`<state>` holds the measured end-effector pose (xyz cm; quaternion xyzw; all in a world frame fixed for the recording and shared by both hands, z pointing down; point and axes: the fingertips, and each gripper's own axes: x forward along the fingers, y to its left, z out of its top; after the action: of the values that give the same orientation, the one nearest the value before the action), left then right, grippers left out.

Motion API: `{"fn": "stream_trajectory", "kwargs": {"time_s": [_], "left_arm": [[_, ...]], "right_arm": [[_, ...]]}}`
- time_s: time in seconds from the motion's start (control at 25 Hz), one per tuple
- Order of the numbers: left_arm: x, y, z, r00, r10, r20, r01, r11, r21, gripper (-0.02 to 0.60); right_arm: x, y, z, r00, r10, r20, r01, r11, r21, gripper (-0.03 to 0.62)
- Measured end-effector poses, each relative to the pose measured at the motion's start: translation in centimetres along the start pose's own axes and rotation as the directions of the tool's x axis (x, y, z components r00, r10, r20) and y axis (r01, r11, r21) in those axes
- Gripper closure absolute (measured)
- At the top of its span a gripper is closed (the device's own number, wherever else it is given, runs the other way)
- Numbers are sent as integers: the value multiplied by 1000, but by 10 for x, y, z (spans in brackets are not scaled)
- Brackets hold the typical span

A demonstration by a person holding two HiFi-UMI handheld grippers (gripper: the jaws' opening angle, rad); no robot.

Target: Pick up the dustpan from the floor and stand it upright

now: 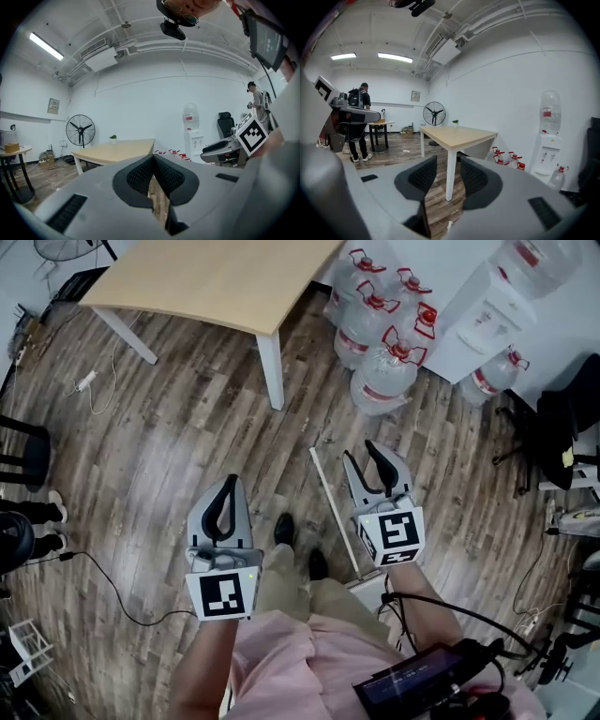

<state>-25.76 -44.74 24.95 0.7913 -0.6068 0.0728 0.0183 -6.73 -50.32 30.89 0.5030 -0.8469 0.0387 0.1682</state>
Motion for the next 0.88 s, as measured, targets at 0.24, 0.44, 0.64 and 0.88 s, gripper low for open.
{"fn": "stream_trajectory", "kwargs": {"time_s": [0.24,0.44,0.64,0.88], "left_arm": [[49,22,-55,995,-48,-82,45,998,-36,569],[83,30,-105,987,-80,-143,70,995,-74,569],[105,35,-155,978,-95,-184,80,993,-90,569],[134,31,-222,969,-128,-211,111,990,-92,569]], "right_arm": [[65,1,-51,996,8,-90,-7,1000,9,436],[110,2,-110,988,32,-149,-27,999,36,428],[137,8,-178,971,52,-232,-42,998,50,421],[171,13,-259,943,81,-323,-70,997,44,416]]}}
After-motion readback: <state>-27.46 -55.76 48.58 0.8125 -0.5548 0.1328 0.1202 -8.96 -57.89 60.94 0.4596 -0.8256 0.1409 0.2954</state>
